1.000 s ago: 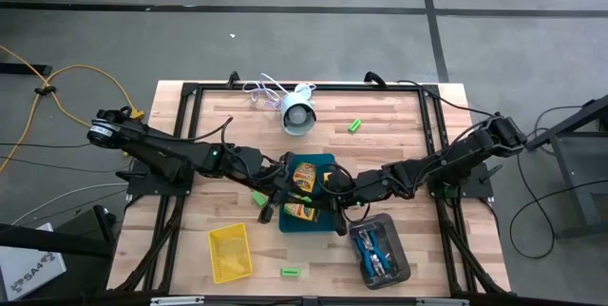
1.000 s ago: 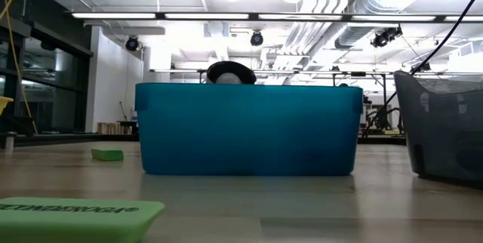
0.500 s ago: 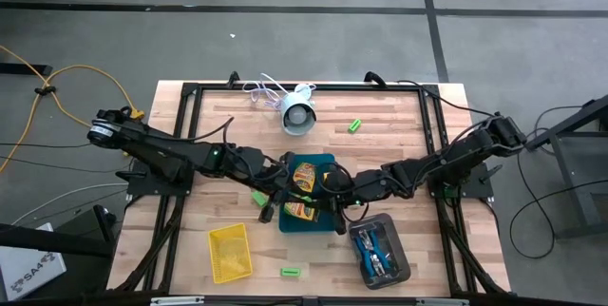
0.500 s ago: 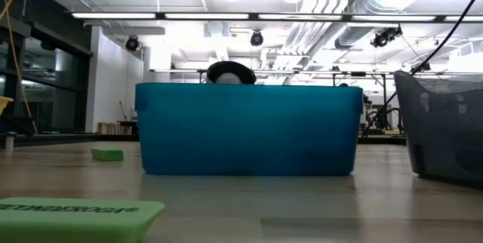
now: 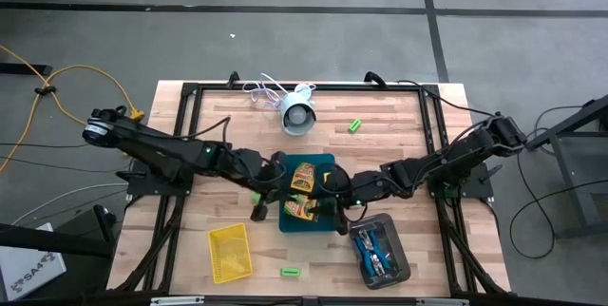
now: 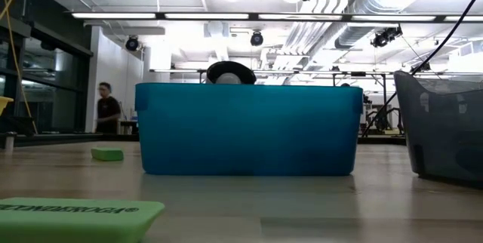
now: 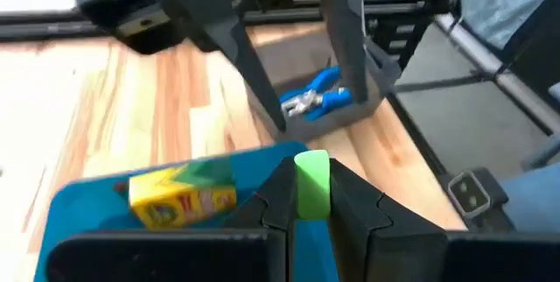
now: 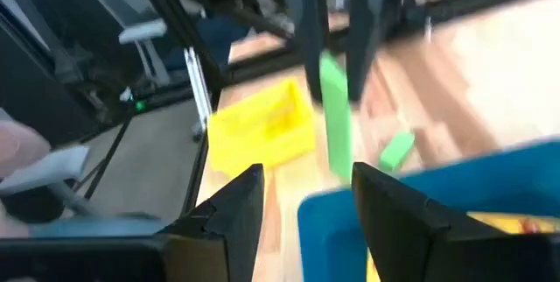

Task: Pick & Place School Supplies
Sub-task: Put the green eraser into the yellow bin

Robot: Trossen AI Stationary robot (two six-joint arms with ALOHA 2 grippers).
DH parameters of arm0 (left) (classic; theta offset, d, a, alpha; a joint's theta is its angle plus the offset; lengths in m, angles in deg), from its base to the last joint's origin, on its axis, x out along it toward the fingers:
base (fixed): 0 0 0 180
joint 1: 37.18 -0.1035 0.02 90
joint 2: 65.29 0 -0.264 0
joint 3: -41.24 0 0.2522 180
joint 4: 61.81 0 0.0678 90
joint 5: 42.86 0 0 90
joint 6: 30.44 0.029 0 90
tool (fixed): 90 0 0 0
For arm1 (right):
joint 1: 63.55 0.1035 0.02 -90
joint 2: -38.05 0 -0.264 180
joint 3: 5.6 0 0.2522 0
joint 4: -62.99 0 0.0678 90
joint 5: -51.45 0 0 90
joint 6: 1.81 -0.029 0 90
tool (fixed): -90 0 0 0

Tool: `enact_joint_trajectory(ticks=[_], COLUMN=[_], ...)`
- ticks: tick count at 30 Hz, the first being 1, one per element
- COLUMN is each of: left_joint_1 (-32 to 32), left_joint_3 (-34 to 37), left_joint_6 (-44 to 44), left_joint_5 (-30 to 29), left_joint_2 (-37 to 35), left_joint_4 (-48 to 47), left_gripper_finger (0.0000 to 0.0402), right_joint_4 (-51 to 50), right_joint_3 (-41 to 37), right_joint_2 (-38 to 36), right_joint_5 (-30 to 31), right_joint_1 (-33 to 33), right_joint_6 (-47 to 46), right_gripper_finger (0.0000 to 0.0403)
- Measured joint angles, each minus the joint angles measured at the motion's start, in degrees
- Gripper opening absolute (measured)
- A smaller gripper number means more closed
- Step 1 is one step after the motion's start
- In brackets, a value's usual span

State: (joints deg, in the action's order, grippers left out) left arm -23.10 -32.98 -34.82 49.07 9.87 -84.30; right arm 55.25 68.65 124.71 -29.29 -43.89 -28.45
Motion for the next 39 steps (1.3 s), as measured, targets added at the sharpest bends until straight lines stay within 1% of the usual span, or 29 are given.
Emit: enact_joint_trajectory(ticks=[5, 10, 15, 21, 27, 30, 34, 39], left_joint_1=[2.8, 7.5, 13.0, 18.5, 22.7, 24.6, 26.8, 28.3], left_joint_3=[0.0, 0.0, 0.0, -0.1, -0.1, -0.1, 1.3, 4.7], left_joint_6=[-3.2, -9.5, -17.2, -26.5, -36.1, -39.6, -43.0, -48.1], left_joint_5=[-2.1, -2.7, -8.0, -11.2, -11.3, -11.3, -11.0, -9.2], left_joint_2=[-3.2, -5.3, -5.2, -5.2, -4.8, -3.6, -1.4, 0.9], left_joint_4=[-5.6, -12.1, -20.0, -26.2, -32.4, -34.1, -34.1, -33.6], left_gripper_finger=[0.0036, 0.0036, 0.0036, 0.0036, 0.0036, 0.0036, 0.0036, 0.0036], right_joint_4=[-3.5, -4.3, -4.7, -5.0, -5.5, -5.4, -5.4, -5.4], right_joint_3=[0.0, -0.1, -0.1, -0.2, -0.2, -0.2, -0.2, -0.2], right_joint_2=[0.0, 0.0, 0.0, 0.0, 0.0, 0.0, 0.0, 0.0], right_joint_5=[-0.8, -0.8, -0.8, -0.8, -0.8, -0.7, -0.7, -0.7], right_joint_1=[0.1, 0.1, 0.1, 0.1, 0.1, 0.1, 0.1, 0.1], right_joint_6=[-2.5, -3.2, -3.0, -2.9, -3.1, -3.1, -3.1, -3.5], right_gripper_finger=[0.0168, 0.0166, 0.0165, 0.0165, 0.0165, 0.0165, 0.0165, 0.0165])
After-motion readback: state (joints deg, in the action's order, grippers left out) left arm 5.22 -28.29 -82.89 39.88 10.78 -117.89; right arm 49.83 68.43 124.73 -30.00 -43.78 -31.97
